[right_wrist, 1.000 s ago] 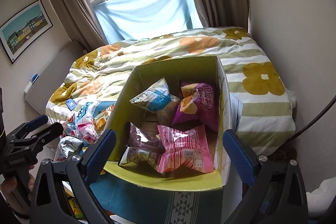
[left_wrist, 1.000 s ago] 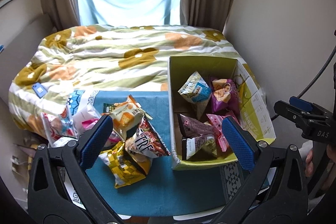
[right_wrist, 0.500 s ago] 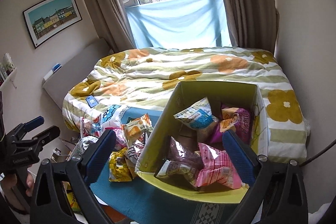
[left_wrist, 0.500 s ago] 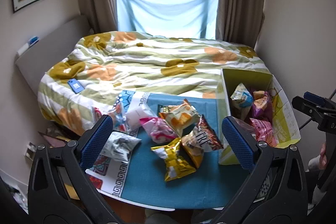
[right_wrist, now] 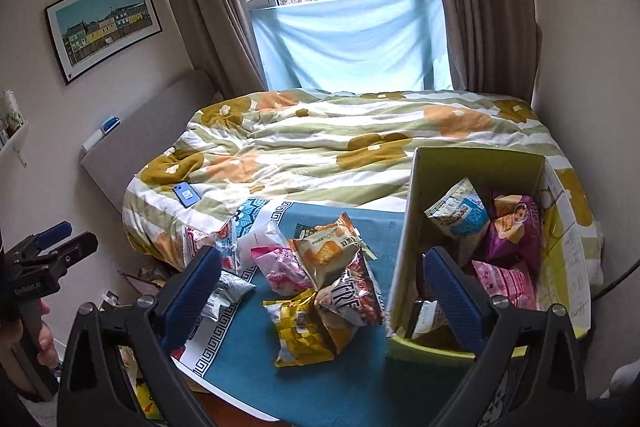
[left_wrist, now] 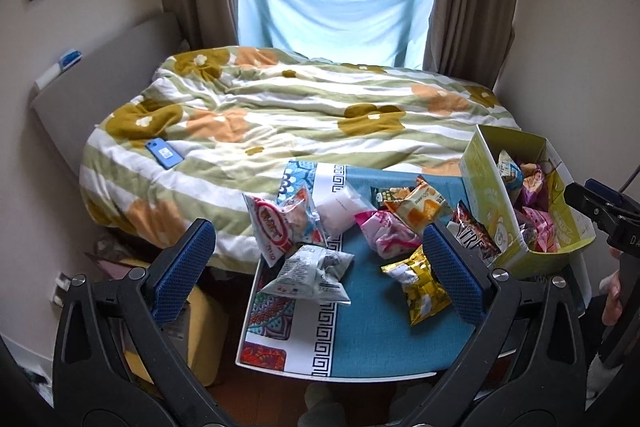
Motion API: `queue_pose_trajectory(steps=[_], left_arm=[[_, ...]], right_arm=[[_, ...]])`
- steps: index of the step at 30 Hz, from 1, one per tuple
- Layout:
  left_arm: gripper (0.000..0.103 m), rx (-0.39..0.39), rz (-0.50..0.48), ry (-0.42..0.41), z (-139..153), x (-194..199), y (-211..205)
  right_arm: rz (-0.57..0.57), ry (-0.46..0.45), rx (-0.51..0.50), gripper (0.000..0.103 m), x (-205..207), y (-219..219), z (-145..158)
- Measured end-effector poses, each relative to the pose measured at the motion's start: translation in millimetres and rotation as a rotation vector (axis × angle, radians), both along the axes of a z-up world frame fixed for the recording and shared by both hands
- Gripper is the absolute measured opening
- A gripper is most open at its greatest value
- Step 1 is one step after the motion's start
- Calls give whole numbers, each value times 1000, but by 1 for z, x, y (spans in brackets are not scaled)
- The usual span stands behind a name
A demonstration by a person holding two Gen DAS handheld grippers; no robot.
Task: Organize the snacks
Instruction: 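Withdraw both tools from the box back over the snack pile, then grasp the grey-white printed bag with the left tool while the right tool grasps the yellow bag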
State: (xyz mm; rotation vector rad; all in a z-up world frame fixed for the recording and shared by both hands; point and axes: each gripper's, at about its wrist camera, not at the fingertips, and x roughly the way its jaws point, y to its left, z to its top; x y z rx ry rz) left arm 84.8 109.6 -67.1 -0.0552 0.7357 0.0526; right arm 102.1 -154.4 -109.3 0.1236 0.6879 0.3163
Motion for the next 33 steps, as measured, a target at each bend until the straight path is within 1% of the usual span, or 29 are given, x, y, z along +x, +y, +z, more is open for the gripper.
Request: queue_pose_trajectory(steps=[3,6,8,12,15,17,20,25,27,28,29,33], left_arm=[[102,-5,-43,23,-10,4,16],[102,-20,-83,64,-25,14,29],[102,-20,-106,94,-37,21,35],[102,-45,-142,163,-68,43,44],[102,-41,-163,200,-92,58,40],[99,-41,-178,228,-107,67,37],[98,-56,-195,261,-129,80,32],[97,-58,-196,309,-168,97,30],[95,-53,-200,321,-183,100,27],[90,-50,-204,327,-190,102,26],[87,-50,-206,338,-197,104,25],[87,-78,-206,362,-218,113,23]], right_arm=[[-49,-17,-39,101,-9,22,-2],[-53,9,-65,101,-11,44,-14],[-62,30,-60,101,-11,55,-24],[-80,76,-56,101,-7,73,-49],[-98,119,-63,101,-2,82,-71],[-104,163,-56,101,5,86,-87],[-109,199,-44,101,10,90,-102],[-87,238,-105,100,20,105,-131],[-80,261,-117,99,24,110,-145],[-75,271,-120,99,26,113,-151],[-69,283,-125,98,29,115,-158],[-41,300,-161,94,35,122,-179]])
